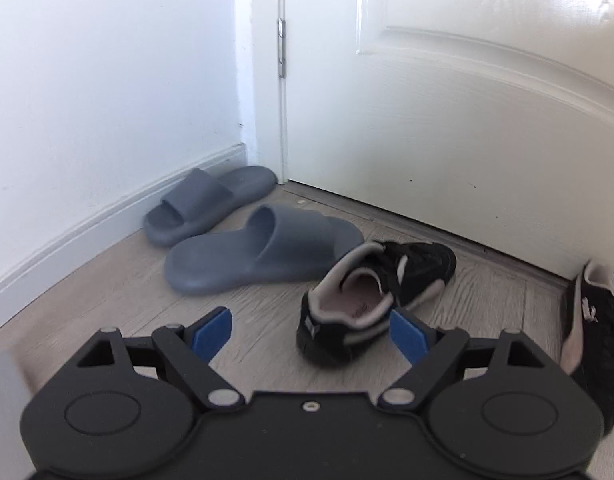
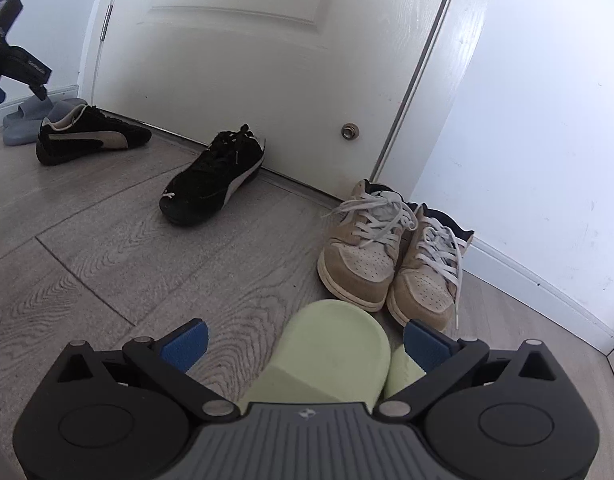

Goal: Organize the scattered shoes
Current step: 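Move the left tool to the black sneaker by the grey slides and grasp it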

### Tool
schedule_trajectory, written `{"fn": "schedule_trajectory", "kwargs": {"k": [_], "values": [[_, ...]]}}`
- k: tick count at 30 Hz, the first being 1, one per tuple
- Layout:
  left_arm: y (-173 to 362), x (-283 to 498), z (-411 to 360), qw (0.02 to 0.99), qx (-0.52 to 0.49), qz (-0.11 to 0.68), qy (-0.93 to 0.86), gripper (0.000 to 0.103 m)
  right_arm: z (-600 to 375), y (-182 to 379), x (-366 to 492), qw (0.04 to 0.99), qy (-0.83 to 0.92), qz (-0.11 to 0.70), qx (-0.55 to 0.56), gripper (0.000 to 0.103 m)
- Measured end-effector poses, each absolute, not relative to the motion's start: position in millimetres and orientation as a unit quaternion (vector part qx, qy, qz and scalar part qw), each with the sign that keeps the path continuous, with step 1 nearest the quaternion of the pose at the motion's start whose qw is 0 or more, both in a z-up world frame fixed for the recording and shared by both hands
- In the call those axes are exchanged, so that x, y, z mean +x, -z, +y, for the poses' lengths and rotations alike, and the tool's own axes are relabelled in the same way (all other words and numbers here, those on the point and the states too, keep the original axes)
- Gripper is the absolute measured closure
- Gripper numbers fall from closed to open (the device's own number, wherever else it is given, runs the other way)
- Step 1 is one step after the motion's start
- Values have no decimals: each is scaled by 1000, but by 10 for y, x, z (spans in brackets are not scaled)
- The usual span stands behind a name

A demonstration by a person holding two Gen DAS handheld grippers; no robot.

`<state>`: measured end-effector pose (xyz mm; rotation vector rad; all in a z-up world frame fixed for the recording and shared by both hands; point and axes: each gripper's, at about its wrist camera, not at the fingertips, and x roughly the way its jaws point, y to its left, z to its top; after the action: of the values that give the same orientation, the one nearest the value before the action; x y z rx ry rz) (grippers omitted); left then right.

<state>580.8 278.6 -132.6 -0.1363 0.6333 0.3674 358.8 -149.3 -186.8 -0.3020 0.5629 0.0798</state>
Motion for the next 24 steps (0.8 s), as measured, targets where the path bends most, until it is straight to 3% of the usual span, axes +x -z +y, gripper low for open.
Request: {"fn": "schedule_trajectory", "kwargs": {"k": [11, 14, 15, 16, 21, 24], "values": [[1899, 6624, 3207, 885, -87, 412, -196, 23, -1181, 1935, 3828, 943, -85, 294, -128, 1], [2022, 6611, 3203, 877, -100, 414, -221, 48, -1164, 1940, 3845, 943, -88, 295, -123, 1], [2019, 6591, 3185, 879, -115, 409, -217, 69, -1159, 1938, 3842, 944, -87, 295, -123, 1], [2010, 6584, 3145, 879, -119, 408, -216, 77, -1157, 1934, 3837, 944, -89, 295, -122, 2], [1988, 6411, 2711, 887, -7, 413, -206, 77, -1208, 1888, 3793, 946, -89, 297, -100, 4], [1938, 6145, 2598, 890, 2, 423, -171, 79, -1236, 1858, 3739, 947, -90, 294, -91, 4]]}}
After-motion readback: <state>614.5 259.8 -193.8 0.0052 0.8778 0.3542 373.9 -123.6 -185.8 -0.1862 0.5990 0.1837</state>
